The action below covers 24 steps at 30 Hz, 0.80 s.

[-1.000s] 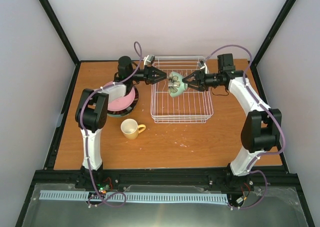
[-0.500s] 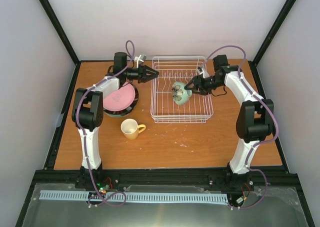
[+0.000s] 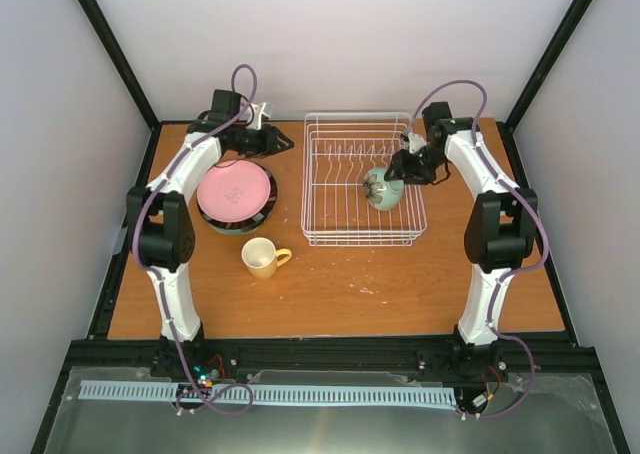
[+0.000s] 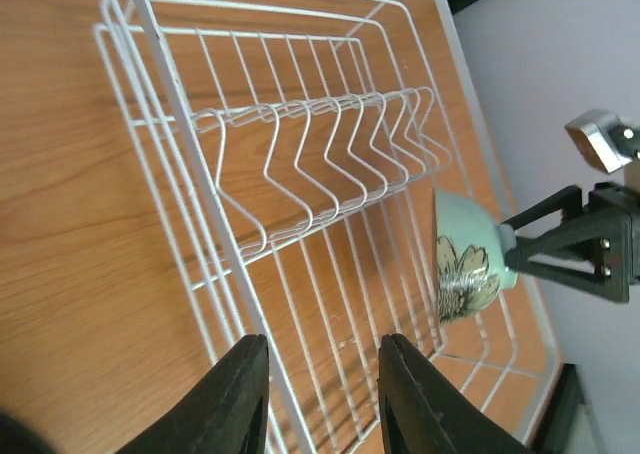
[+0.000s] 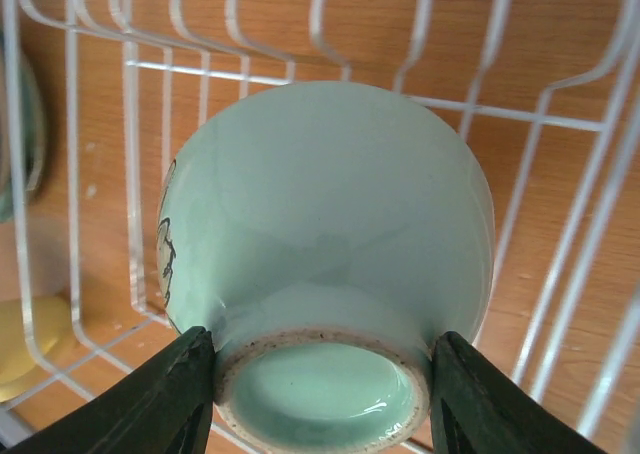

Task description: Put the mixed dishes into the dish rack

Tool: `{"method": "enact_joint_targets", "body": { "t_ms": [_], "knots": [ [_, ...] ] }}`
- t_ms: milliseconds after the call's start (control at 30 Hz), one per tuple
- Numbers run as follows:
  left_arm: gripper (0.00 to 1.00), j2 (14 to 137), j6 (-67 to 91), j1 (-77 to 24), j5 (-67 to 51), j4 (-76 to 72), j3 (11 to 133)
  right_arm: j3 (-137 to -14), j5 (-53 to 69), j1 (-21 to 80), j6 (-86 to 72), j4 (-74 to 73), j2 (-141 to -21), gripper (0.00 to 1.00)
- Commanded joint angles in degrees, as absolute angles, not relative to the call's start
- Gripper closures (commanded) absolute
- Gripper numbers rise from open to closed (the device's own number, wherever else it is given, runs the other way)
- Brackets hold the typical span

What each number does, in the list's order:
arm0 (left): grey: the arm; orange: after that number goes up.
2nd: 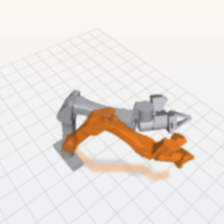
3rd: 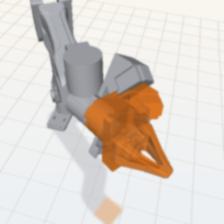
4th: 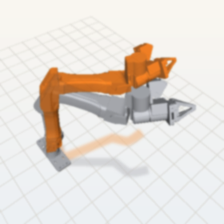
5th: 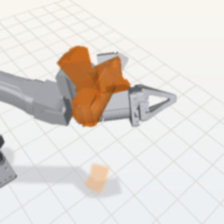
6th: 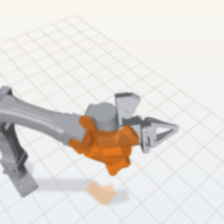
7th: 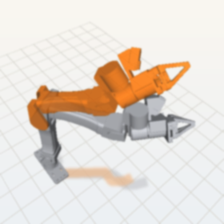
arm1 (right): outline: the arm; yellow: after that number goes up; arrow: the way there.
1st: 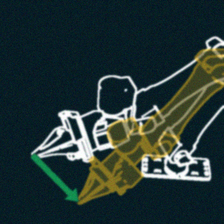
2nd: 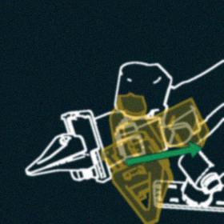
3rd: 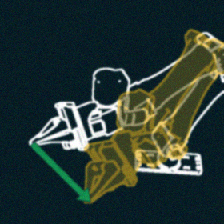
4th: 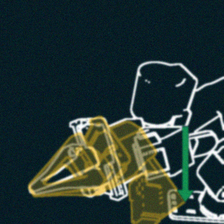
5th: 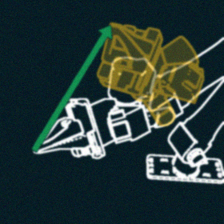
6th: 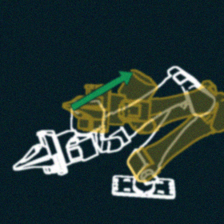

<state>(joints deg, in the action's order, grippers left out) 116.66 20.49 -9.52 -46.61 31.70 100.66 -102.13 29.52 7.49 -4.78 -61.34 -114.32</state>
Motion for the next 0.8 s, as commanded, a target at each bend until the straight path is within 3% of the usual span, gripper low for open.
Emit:
{"method": "enact_joint_targets", "body": {
  "t_ms": [0,300,533,767],
  "knots": [
    [0.68,108.5,9.0,-11.6,-30.9,47.3,104.6,-105.2,21.3,8.4,-3.8,-63.2,-115.8,0.97],
    [0.67,102.1,3.1,-18.7,-9.2,61.2,103.0,-106.6,9.3,13.4,-4.7,-62.5,-117.9,0.97],
    [0.65,90.2,1.2,-19.3,5.5,64.7,90.4,-107.7,0.4,17.5,-5.7,-61.4,-118.5,0.97],
    [0.61,80.1,-1.3,-19.8,8.2,65.5,81.9,-107.0,-7.3,19.0,-6.4,-61.4,-117.9,0.97]
  ]
}}
